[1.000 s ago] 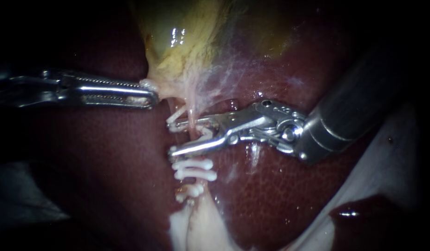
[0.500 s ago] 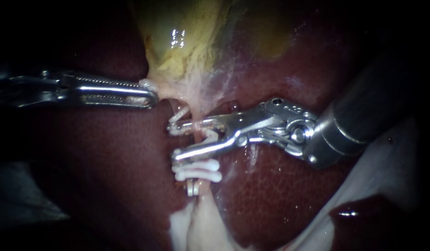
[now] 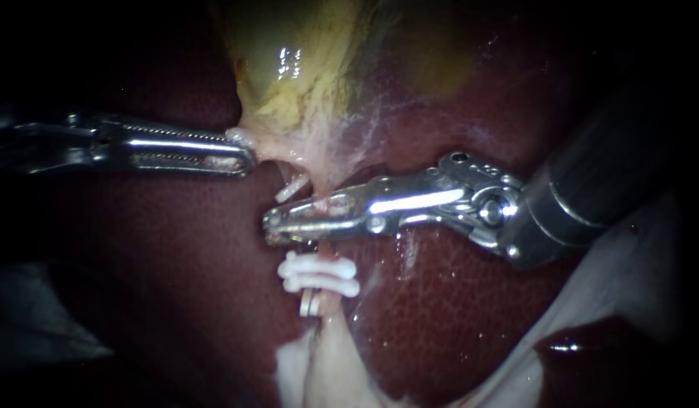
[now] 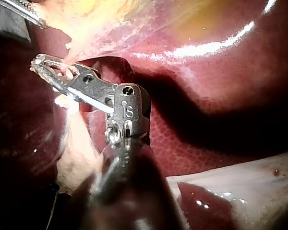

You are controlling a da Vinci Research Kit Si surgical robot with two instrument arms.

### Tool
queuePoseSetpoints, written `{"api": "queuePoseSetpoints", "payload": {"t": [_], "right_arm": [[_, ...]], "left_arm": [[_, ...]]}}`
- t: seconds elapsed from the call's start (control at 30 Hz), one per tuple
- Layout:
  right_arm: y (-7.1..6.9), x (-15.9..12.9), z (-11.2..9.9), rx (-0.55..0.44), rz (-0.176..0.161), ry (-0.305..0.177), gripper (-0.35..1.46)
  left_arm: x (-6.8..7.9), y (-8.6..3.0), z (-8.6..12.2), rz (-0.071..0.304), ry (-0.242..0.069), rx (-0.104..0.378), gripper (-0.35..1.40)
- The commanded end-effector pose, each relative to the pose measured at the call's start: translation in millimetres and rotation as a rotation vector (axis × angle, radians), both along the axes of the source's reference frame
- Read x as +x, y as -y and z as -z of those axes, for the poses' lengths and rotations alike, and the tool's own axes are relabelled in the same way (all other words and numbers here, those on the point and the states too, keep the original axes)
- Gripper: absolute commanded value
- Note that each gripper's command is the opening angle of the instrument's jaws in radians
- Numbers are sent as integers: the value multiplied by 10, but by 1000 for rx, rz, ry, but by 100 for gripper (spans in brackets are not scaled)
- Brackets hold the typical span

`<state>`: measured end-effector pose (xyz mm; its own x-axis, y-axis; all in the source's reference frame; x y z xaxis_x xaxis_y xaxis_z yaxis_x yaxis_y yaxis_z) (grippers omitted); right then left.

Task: Clipping third clip right tube

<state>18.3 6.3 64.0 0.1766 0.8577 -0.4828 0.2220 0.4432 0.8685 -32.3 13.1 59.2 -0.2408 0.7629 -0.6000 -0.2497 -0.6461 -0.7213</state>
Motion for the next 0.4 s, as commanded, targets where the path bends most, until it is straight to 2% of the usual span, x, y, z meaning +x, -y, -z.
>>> {"api": "queuePoseSetpoints", "payload": {"t": [0.03, 0.4], "right_arm": [[1, 1, -1, -2, 1, -2, -35], [1, 1, -2, -2, 1, -2, -35]], "left_arm": [[0, 0, 0, 0, 0, 0, -35], [0, 0, -1, 2, -2, -1, -35]]}}
